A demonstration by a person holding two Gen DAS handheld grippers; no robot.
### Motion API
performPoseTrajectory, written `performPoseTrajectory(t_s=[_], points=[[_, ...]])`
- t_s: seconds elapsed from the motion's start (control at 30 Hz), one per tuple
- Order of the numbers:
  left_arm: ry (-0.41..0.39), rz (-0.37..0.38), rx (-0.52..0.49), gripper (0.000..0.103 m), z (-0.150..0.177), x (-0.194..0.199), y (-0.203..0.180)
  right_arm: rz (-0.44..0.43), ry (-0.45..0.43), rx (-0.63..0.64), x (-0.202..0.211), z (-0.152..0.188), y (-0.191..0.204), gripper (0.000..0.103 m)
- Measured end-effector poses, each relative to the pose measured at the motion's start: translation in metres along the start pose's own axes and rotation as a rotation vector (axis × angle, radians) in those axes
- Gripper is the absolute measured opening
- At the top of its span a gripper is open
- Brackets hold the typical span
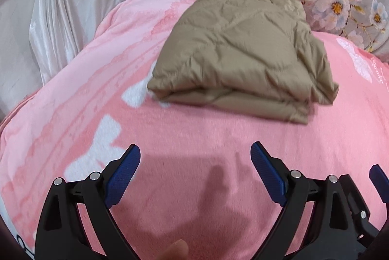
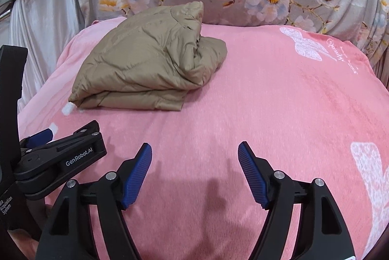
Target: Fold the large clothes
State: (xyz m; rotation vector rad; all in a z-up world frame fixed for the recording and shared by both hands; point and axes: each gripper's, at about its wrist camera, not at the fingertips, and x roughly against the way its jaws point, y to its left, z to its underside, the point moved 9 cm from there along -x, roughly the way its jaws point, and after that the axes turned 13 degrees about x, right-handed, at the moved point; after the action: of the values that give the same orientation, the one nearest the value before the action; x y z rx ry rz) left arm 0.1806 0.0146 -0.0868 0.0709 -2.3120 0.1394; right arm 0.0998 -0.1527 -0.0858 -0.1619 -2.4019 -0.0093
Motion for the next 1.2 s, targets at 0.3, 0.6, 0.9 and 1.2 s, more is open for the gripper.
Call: performPoseTrajectory(t_s=[0.3, 0.6, 0.9, 1.2], points=[[-0.037, -0.021, -0.001, 0.090, 0.017, 0.000, 0.003, 0.009, -0.008, 0.030, -0.003, 0.012, 0.008, 0.071], [-0.070, -0.033, -0.007, 0.090, 0.018, 0.004, 0.003, 0.027, -0.007, 0.032, -0.006, 0.016, 0.008, 0.071], [-0.093, -0.041, -0.010, 0.090, 0.017, 0.007, 0.003, 0.047, -0.004, 0.029, -0.007, 0.017, 0.007, 0.071], [-0.104, -0.045, -0.005, 0.090, 0.016, 0.009, 0.005, 0.070, -0.007, 0.035, -0.005, 0.016, 0.009, 0.071]])
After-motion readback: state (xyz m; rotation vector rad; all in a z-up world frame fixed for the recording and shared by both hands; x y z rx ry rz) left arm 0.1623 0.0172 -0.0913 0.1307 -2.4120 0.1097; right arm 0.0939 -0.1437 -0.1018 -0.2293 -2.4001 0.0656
